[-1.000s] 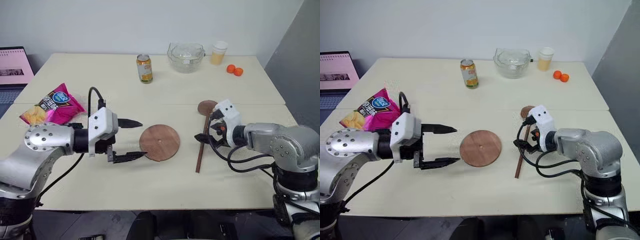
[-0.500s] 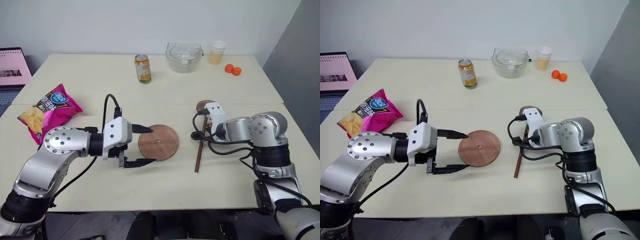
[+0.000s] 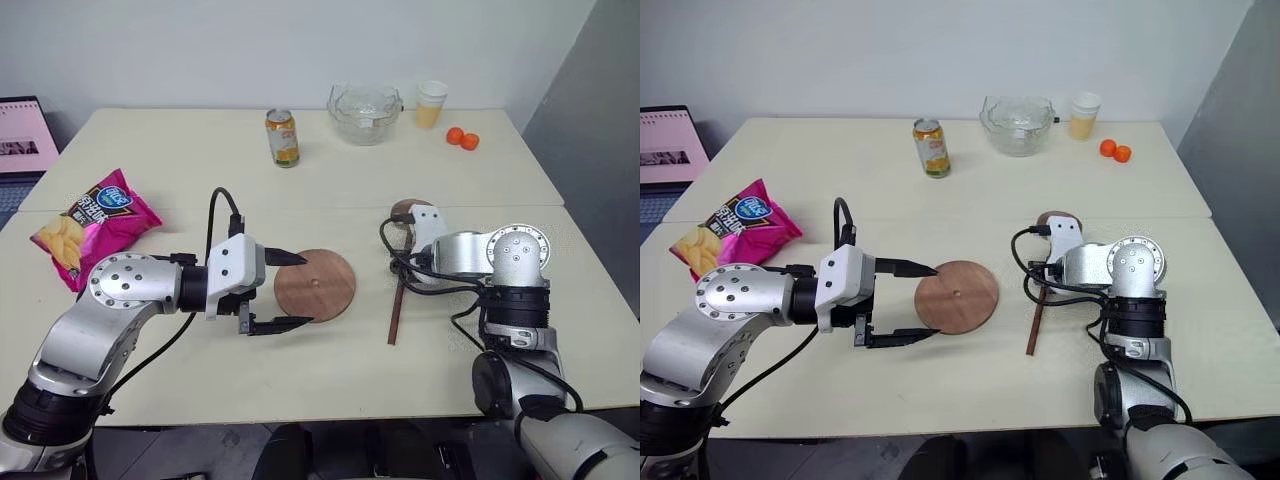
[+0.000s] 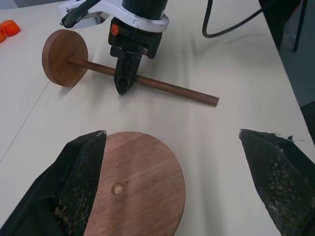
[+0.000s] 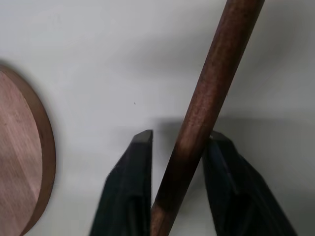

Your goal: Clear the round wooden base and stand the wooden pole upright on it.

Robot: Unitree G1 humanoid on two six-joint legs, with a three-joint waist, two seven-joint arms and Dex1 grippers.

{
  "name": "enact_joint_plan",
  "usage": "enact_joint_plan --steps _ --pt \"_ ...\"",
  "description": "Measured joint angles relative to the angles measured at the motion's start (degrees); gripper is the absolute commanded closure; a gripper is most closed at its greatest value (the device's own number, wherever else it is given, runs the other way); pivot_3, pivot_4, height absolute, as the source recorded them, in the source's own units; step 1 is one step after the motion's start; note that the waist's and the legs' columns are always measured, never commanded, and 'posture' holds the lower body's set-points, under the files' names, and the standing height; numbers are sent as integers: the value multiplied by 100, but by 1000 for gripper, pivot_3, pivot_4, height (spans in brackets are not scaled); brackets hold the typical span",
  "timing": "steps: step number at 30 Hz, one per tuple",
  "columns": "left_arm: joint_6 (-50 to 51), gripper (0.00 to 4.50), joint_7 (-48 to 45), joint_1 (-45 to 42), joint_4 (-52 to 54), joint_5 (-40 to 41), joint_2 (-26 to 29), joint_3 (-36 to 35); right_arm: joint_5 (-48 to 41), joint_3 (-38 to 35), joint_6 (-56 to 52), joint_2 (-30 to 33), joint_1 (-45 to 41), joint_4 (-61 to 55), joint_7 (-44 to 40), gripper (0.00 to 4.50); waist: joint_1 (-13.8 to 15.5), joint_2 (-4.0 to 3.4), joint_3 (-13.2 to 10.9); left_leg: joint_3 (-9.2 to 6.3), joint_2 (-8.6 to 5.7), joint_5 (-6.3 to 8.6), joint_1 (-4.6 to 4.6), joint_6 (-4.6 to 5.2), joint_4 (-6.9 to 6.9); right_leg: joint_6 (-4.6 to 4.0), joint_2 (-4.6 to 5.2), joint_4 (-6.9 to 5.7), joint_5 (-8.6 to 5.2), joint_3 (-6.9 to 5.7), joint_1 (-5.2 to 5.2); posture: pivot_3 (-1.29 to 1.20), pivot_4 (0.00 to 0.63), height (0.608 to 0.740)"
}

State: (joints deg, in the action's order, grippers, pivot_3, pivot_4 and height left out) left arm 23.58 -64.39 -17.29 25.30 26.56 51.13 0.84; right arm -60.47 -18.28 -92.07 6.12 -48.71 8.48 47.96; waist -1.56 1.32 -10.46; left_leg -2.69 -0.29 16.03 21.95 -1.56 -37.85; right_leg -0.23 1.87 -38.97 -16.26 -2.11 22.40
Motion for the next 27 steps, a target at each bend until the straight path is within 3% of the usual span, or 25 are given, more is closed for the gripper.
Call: enact_joint_plan --steps 2,8,11,15,19,24,27 --pt "0 0 -4 0 -2 0 2 0 -123 -249 0 -115 -63 30 222 4246 -3 -1 0 0 1 0 0 0 1 0 -1 0 0 0 1 0 150 740" --pt "45 0 -19 70 -9 26 78 -80 -487 -795 0 -298 -199 13 769 4248 -10 -3 -2 3 1 0 1 0 2 0 -2 1 0 4 4 0 150 740" --pt "148 0 6 240 -40 70 189 -330 -551 -851 2 -151 -315 -134 384 4248 -20 -15 -9 6 1 0 15 1 2 0 -5 -2 0 8 22 0 150 740" --pt "328 0 166 847 -15 220 264 -1052 -538 -201 437 488 -502 -1019 -1445 4248 -27 -21 -13 9 12 17 22 32 7 1 -19 4 -1 12 35 0 150 740" --pt "412 0 348 1713 108 222 266 -1694 187 1040 2030 1079 38 -2078 -3944 4248 -31 -20 -12 10 24 25 23 44 8 -2 -27 10 -4 14 38 0 150 740" --pt "345 0 453 2419 231 160 236 -2207 1441 2292 4052 1177 696 -2331 -6108 4248 -20 -22 -14 12 25 25 24 43 0 -3 -25 1 -3 15 41 0 150 740" --pt "248 0 569 2802 353 134 53 -2457 1968 2590 5286 929 699 -2287 -7165 4248 -24 -19 -12 12 27 25 20 42 1 -3 -24 3 -3 15 38 0 150 740"
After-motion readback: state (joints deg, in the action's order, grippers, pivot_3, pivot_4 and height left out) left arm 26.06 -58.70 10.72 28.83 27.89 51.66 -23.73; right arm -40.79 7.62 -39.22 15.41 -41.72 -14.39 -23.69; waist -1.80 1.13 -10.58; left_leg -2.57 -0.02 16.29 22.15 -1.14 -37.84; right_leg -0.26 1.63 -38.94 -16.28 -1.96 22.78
